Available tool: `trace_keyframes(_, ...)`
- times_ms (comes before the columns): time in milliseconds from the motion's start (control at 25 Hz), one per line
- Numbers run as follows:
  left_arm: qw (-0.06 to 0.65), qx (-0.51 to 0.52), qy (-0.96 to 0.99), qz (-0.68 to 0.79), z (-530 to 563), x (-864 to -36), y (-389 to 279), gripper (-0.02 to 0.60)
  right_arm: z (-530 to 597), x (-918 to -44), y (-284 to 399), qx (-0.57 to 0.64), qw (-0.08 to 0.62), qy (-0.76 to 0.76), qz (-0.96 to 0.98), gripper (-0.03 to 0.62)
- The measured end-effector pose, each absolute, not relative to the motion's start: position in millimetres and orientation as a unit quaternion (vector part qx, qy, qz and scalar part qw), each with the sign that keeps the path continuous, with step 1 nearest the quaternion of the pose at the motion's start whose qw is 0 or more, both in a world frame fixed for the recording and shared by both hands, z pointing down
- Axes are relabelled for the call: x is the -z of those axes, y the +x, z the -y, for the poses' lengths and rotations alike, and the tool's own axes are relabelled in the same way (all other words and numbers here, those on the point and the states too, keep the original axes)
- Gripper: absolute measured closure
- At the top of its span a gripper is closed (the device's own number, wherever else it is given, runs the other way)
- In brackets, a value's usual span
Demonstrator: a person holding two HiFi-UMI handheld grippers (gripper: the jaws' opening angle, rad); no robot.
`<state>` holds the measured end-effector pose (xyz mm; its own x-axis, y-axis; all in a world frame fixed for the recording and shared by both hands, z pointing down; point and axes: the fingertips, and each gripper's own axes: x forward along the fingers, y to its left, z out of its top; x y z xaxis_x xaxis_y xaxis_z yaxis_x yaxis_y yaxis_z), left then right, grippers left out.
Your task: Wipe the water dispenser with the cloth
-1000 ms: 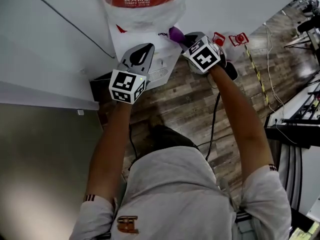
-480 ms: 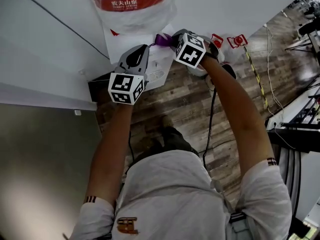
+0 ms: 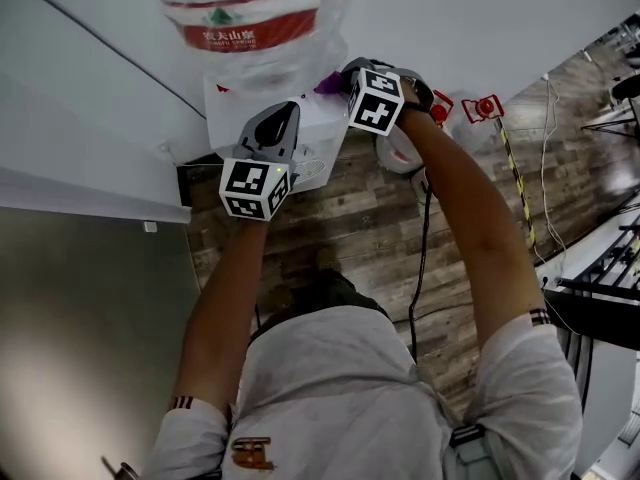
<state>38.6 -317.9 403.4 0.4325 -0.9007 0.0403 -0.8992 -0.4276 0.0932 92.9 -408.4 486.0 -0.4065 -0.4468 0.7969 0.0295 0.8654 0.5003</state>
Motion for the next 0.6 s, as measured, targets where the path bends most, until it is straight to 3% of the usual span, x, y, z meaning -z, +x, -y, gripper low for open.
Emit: trace_keyframes(600, 0.054, 0.006, 0.818, 0.572, 340.1, -413.5, 28.2, 0.583, 499.4, -494.6, 82.3, 0.301, 0.525, 0.070, 0.793, 0.494)
